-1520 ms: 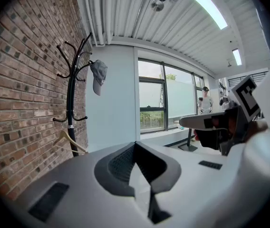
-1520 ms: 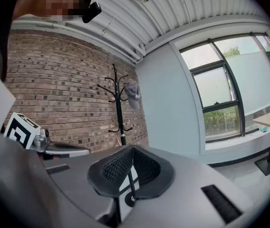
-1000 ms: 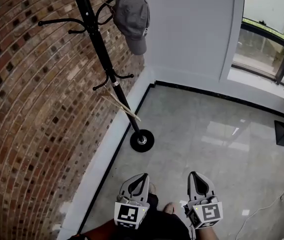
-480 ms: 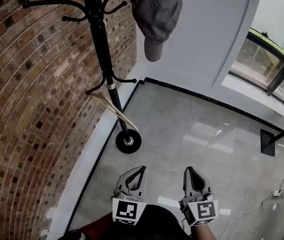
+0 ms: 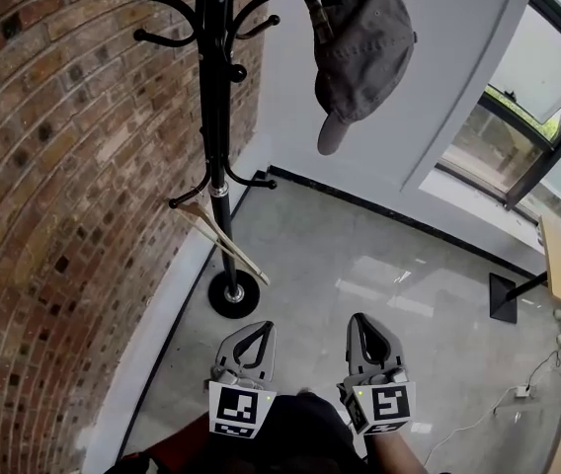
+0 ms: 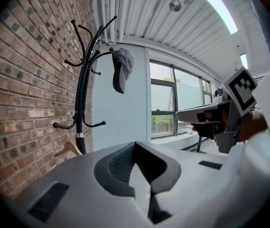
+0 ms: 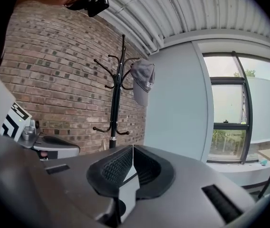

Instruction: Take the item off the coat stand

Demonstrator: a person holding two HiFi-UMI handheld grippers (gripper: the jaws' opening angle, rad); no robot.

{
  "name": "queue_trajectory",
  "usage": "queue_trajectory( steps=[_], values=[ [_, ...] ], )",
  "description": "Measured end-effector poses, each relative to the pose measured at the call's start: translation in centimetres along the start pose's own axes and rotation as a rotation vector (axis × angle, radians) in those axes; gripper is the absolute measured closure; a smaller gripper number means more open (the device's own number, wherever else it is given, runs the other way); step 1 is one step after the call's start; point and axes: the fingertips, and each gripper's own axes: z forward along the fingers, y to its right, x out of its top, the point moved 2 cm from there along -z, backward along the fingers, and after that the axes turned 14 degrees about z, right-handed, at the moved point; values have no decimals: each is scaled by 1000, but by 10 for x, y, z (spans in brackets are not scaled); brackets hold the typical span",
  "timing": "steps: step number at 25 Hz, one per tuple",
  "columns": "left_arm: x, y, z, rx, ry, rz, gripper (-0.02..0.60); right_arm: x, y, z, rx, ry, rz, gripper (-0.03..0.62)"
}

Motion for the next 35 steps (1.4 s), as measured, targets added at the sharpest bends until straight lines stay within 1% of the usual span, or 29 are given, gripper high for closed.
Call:
queue_trajectory(
  steps=[3,7,10,14,17,21,23,26,29,32,35],
  values=[
    [0,-12,1,22,1,-8,557,10,2,17,-27,16,-31,579],
    [0,-30,6,66,-9,-3,557,29,6,46,-49,91,-84,577],
    [9,-45,13,111,0,9,556,48,8,69,-35,148,-113,577],
    [28,-61,27,167,25,23,557,77,12,105,2,256,-163,576],
    [40,-72,40,207,37,46,557,96,20,132,9,304,-185,572],
    [59,-86,59,247,60,63,556,113,27,166,35,340,-215,509],
    [64,-91,68,261,56,76,556,119,29,182,46,357,-239,494],
    [68,-97,81,282,48,71,555,126,30,204,55,364,-325,476],
    [69,-102,92,298,37,64,555,130,28,227,39,343,-420,462],
    [70,-105,101,312,28,71,555,137,27,247,7,363,-449,454],
    [71,-108,107,325,13,77,555,144,27,258,-24,409,-446,454]
  ],
)
